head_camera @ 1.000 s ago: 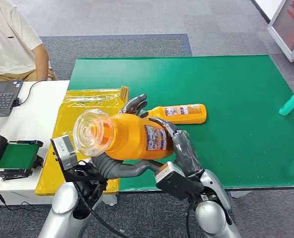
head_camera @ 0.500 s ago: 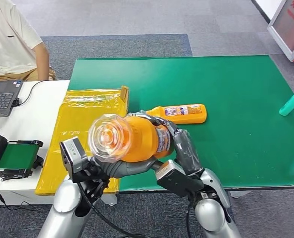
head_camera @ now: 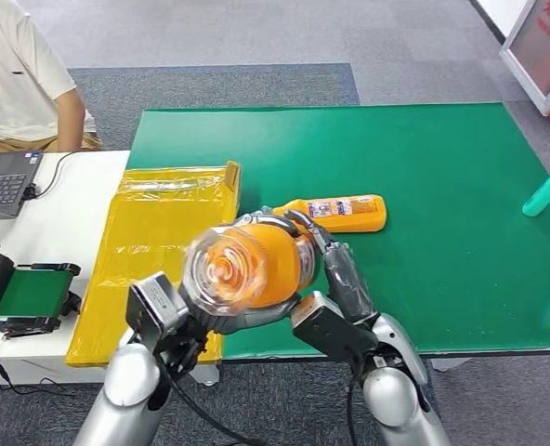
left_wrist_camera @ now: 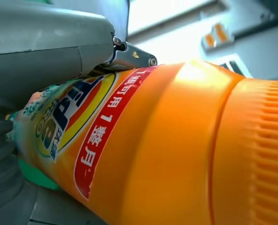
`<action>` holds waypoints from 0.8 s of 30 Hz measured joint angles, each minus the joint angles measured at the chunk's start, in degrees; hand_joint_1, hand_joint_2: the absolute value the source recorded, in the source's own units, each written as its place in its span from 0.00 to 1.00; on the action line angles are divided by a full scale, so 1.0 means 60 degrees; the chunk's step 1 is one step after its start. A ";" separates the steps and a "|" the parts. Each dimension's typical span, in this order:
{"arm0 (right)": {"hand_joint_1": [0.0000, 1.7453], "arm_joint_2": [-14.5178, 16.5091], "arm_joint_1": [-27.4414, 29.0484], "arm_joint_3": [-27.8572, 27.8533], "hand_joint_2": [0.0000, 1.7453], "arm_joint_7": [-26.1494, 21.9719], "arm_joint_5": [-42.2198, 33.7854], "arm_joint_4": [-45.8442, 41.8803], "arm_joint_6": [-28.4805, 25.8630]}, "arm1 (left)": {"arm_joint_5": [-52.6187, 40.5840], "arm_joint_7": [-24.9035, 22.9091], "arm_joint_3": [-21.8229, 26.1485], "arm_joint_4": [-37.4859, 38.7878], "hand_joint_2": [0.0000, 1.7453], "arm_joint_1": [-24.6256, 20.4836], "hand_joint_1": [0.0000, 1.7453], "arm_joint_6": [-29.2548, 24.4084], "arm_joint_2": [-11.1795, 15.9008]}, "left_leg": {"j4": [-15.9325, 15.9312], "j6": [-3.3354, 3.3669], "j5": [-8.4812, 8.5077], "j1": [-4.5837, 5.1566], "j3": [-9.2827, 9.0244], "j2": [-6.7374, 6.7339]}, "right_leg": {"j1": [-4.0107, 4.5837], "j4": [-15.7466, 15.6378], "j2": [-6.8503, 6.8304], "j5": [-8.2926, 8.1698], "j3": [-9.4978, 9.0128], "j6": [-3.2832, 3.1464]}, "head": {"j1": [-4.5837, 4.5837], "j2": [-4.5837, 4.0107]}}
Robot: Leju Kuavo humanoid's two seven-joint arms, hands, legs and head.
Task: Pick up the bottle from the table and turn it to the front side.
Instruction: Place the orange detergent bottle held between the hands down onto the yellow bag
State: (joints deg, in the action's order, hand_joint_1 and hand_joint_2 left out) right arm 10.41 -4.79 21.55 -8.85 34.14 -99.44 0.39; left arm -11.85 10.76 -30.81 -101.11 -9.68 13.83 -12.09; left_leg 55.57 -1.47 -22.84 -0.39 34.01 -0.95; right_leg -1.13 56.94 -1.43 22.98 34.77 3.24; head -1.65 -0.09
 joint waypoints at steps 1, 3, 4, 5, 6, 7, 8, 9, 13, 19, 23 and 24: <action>0.00 0.0004 0.0015 -0.0061 1.00 0.0066 0.0005 0.0007 -0.0008 | -0.0558 0.0087 -0.0001 -0.0087 1.00 0.0036 1.00 -0.0323 0.0001 | 0.0000 0.0000 0.0000 0.0000 0.0001 0.0000 | 0.0000 0.0000 0.0000 0.0000 0.0000 0.0000 | -0.0001 0.0000; 0.00 0.0011 0.0046 -0.0198 1.00 0.0160 0.0007 0.0010 -0.0027 | -0.1604 0.0215 0.0003 -0.0284 1.00 0.0116 1.00 -0.0921 0.0002 | 0.0000 0.0000 0.0000 0.0000 0.0001 0.0000 | 0.0000 0.0000 0.0000 0.0000 0.0001 0.0000 | -0.0001 -0.0001; 0.00 0.0014 0.0068 -0.0265 1.00 0.0185 -0.0001 -0.0006 -0.0036 | -0.2068 0.0246 0.0015 -0.0390 1.00 0.0158 1.00 -0.1194 0.0002 | 0.0000 0.0000 0.0000 0.0000 0.0002 0.0000 | 0.0000 0.0000 0.0000 0.0000 0.0001 0.0000 | -0.0001 -0.0001; 0.00 0.0016 0.0097 -0.0331 1.00 0.0201 -0.0015 -0.0046 -0.0044 | -0.2533 0.0259 0.0042 -0.0497 1.00 0.0203 1.00 -0.1469 0.0001 | 0.0000 0.0000 0.0000 0.0000 0.0002 0.0000 | 0.0000 0.0000 0.0000 0.0000 0.0001 0.0000 | -0.0001 -0.0002; 0.00 0.0019 0.0132 -0.0397 1.00 0.0216 -0.0036 -0.0110 -0.0047 | -0.3006 0.0266 0.0093 -0.0613 1.00 0.0249 1.00 -0.1741 0.0002 | 0.0000 0.0000 0.0000 0.0000 0.0002 0.0000 | 0.0000 0.0000 0.0000 0.0000 0.0001 0.0000 | 0.0001 -0.0003; 0.00 0.0020 0.0172 -0.0460 1.00 0.0233 -0.0067 -0.0202 -0.0046 | -0.3413 0.0268 0.0159 -0.0721 1.00 0.0294 1.00 -0.1965 0.0003 | 0.0000 0.0000 0.0000 0.0000 0.0002 0.0000 | 0.0000 0.0000 0.0000 0.0000 0.0002 0.0000 | 0.0000 -0.0002; 0.00 0.0022 0.0213 -0.0520 1.00 0.0244 -0.0095 -0.0311 -0.0046 | -0.3779 0.0267 0.0233 -0.0821 1.00 0.0338 1.00 -0.2150 0.0004 | 0.0000 0.0000 0.0000 0.0000 0.0002 0.0000 | 0.0001 0.0000 0.0000 0.0001 0.0002 0.0000 | 0.0000 -0.0001; 0.00 0.0023 0.0257 -0.0576 1.00 0.0251 -0.0116 -0.0432 -0.0045 | -0.4101 0.0264 0.0315 -0.0909 1.00 0.0380 1.00 -0.2292 0.0004 | 0.0000 0.0000 0.0000 0.0000 0.0002 0.0000 | 0.0001 0.0000 0.0000 0.0001 0.0002 0.0000 | 0.0000 0.0000; 0.00 0.0044 0.0531 -0.0773 1.00 0.0254 -0.0123 -0.1037 -0.0046 | -0.5244 0.0148 0.0686 -0.1134 1.00 0.0559 1.00 -0.2744 0.0001 | 0.0000 0.0000 -0.0001 0.0000 0.0002 0.0000 | 0.0001 0.0000 0.0000 0.0002 0.0002 0.0000 | 0.0000 0.0000; 0.00 0.0046 0.1251 -0.1077 1.00 0.0161 -0.0182 -0.2286 0.0188 | -0.7190 -0.0219 0.1616 -0.1169 1.00 0.0838 1.00 -0.3373 0.0028 | 0.0000 0.0000 -0.0004 0.0000 0.0003 0.0000 | 0.0001 0.0000 0.0000 0.0004 0.0004 0.0000 | 0.0001 -0.0001; 0.00 0.0060 0.1554 -0.1242 1.00 0.0096 -0.0347 -0.2836 0.0345 | -0.8038 -0.0407 0.2103 -0.1167 1.00 0.0930 1.00 -0.3482 0.0033 | 0.0000 0.0001 -0.0004 0.0000 0.0003 0.0000 | 0.0001 0.0000 0.0000 0.0004 0.0004 -0.0001 | -0.0002 0.0000; 0.00 0.0067 0.1649 -0.1313 1.00 0.0058 -0.0489 -0.3017 0.0445 | -0.8488 -0.0508 0.2253 -0.1163 1.00 0.0938 1.00 -0.3510 0.0036 | 0.0000 0.0001 -0.0004 0.0000 0.0003 0.0000 | 0.0000 0.0000 0.0000 0.0004 0.0004 -0.0001 | -0.0002 0.0000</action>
State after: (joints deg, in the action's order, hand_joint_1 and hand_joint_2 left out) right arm 10.81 5.10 13.68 -8.50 31.21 -117.54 3.07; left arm -62.78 7.71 -17.29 -108.09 -4.05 -7.22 -11.87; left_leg 55.57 -1.47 -22.86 -0.39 34.02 -0.95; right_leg -1.13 56.94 -1.43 23.00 34.80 3.24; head -1.66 -0.09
